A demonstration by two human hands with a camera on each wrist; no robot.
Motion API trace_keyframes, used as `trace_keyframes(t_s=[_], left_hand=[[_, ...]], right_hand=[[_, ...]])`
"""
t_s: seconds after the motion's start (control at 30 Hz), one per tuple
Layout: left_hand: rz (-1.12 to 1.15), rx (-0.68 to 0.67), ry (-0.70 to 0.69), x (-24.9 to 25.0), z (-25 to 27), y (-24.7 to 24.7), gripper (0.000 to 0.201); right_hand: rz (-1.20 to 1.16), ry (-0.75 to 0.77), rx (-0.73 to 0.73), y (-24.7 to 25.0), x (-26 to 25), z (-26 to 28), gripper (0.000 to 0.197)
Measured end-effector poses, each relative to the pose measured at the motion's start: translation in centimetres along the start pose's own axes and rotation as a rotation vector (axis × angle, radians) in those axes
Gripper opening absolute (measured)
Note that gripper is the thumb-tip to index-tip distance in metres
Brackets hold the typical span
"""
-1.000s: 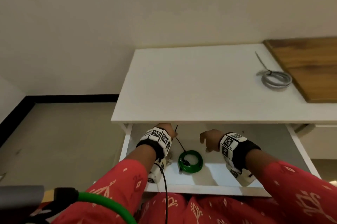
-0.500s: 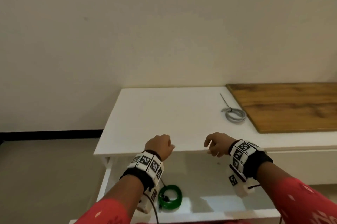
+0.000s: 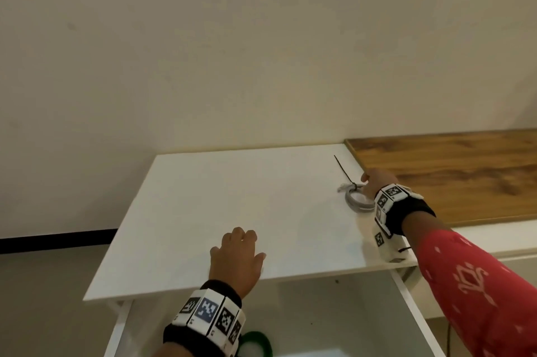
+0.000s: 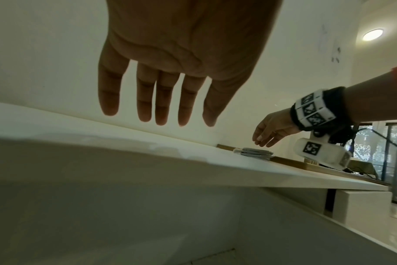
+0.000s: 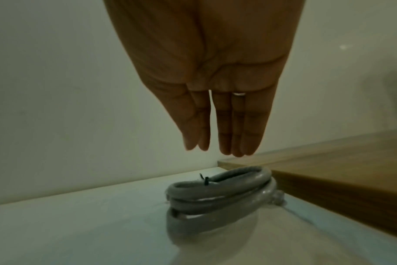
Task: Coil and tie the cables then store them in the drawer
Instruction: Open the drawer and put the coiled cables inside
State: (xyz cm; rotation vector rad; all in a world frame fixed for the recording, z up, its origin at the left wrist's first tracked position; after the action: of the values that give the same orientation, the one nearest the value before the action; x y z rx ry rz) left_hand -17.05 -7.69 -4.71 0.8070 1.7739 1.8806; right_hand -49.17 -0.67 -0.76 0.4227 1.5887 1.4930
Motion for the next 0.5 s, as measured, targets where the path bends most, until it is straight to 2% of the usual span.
trace_keyframes(t_s=[0.17, 0.3, 0.5], left_hand=[[-0.006, 0.014, 0.0, 0.6, -0.8, -0.3, 0.038], [-0.014, -0.007, 0.001, 1.0, -0.8, -0.7, 0.038], [-0.055, -0.049, -0.046, 1.6, 0.9, -0.9, 0.046]], right_hand=[[0.124, 0.028, -0.079, -2.2, 0.2, -2.4, 0.038], [0.18, 0.017, -0.083, -2.6, 0.6, -2.6, 0.021], [0.152, 0.071, -0.169, -2.0, -0.3, 1.2, 0.019]])
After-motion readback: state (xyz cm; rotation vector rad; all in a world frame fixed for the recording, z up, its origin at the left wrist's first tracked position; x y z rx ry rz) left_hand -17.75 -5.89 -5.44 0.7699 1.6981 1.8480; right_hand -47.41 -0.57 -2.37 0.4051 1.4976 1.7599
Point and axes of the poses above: each hand's wrist, its own z-axis away from the middle knuckle, its own y-axis out of the back of the hand, x = y × z, the point moved 7 cm from there along -z, towards the middle knuckle, and after that the axes turned 6 degrees about -z, right-handed, at the moved point
